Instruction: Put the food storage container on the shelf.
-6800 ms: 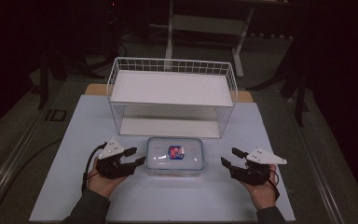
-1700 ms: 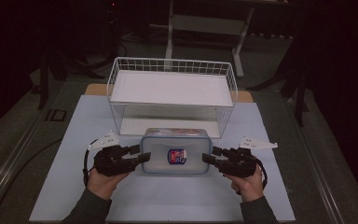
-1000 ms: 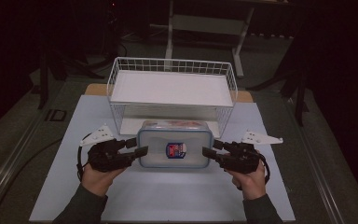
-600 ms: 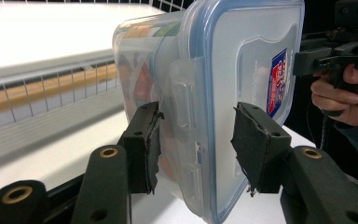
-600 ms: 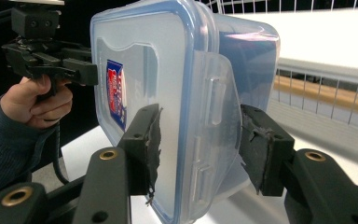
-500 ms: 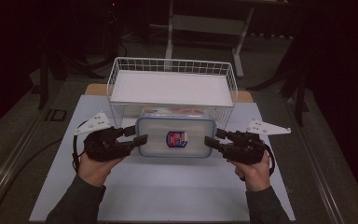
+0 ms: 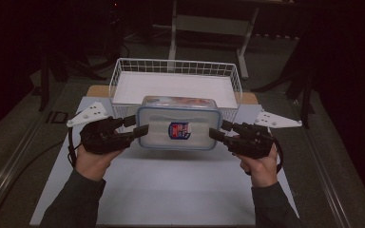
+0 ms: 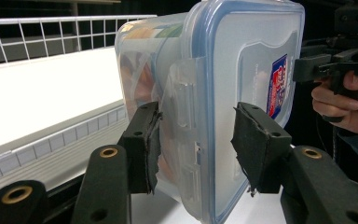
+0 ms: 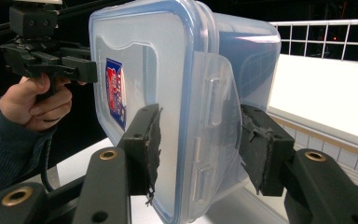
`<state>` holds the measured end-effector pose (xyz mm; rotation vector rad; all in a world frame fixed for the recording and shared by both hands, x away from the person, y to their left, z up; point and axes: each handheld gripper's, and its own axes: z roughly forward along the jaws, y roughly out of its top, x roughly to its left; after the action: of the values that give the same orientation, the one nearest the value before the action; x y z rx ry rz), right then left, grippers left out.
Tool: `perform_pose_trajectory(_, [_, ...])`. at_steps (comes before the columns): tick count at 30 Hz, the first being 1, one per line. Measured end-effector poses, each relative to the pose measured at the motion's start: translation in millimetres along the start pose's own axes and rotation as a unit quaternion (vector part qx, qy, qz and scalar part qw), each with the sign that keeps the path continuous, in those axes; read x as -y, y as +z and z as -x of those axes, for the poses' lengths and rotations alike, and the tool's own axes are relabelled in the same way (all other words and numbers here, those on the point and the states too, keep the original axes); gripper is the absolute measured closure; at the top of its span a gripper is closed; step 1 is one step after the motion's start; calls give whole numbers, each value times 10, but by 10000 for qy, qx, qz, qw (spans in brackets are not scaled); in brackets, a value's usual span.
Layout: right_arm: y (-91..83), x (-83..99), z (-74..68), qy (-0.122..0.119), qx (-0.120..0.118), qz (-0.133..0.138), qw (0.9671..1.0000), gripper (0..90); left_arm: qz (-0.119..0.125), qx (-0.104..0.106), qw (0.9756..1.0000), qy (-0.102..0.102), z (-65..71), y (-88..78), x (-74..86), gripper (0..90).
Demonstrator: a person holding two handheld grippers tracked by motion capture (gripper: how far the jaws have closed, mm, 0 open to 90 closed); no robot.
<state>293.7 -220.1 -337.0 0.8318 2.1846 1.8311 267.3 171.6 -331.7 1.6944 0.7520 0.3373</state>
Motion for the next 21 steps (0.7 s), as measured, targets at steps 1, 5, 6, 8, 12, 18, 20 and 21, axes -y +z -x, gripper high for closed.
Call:
perform_pose_trajectory(1, [1, -15, -1, -8, 1, 11, 10000, 504, 3, -2, 10000, 8, -1, -2, -7, 519])
perform_pose_trajectory(5, [3, -53, 4, -35, 5, 25, 10000, 503, 31, -13, 10000, 28, -7, -2, -43, 518])
perform_pose_trajectory(6, [5, -62, 6, -40, -1, 33, 10000, 503, 37, -18, 10000, 50, -12, -1, -54, 518])
perform_pose_trajectory(8, [7, -76, 13, -50, 5, 55, 10000, 503, 49, -28, 10000, 66, -15, 3, -71, 519])
perform_pose_trajectory(12, [16, -108, 41, -63, -1, 92, 9999, 502, 88, -57, 9999, 121, -25, 16, -118, 518])
perform_pose_trajectory(18, [26, -174, 69, -111, 19, 159, 9998, 502, 173, -51, 9997, 153, -65, 42, -169, 518])
perform_pose_trajectory(20, [36, -195, 87, -137, 29, 177, 9997, 502, 188, -51, 9997, 156, -85, 55, -185, 517])
perform_pose_trajectory(21, [40, -205, 95, -125, 29, 179, 9998, 501, 207, -56, 9997, 152, -94, 63, -192, 517])
